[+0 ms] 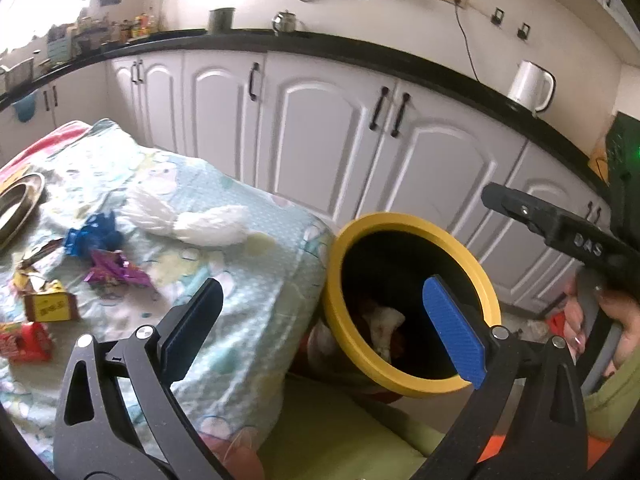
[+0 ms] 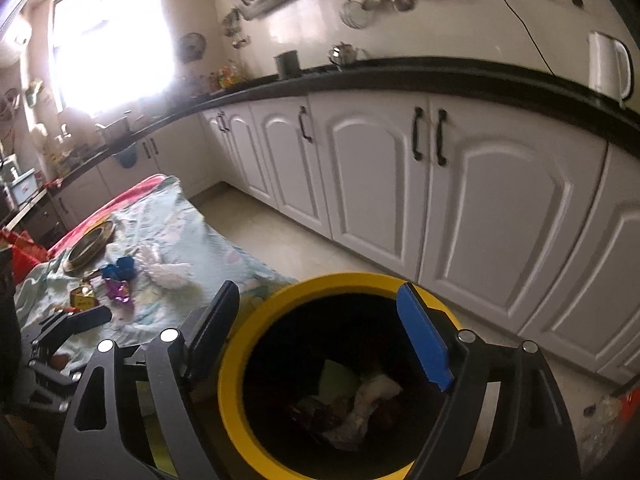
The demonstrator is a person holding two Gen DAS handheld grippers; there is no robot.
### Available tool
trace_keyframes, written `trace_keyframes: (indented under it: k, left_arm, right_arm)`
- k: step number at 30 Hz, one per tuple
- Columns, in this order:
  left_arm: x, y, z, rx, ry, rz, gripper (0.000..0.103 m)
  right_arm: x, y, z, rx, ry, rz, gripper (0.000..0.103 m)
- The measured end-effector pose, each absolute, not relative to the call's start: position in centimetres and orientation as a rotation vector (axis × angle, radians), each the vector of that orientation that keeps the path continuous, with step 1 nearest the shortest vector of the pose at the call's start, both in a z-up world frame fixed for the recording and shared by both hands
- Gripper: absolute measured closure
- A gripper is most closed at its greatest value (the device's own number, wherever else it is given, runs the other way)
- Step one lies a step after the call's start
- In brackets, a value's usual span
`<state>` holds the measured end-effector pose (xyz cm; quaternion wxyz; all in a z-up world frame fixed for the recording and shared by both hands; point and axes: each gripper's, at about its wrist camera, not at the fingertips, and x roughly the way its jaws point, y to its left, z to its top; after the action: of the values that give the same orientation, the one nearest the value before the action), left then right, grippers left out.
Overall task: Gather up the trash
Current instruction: 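Move both open grippers back toward the remaining wrappers on the bed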
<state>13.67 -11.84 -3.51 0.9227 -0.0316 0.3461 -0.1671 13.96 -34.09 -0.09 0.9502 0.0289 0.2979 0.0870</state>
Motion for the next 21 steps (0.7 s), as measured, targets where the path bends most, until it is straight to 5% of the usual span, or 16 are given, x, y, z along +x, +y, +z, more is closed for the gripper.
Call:
trace_keyframes:
  k: [21]
  left_arm:
    - [12.4,-5.3,-0.6,-0.136,0.601,-0.174,0.011]
  right_arm:
    - [11.5,-28.2,2.2,-0.051,0.503,0.296,0.024]
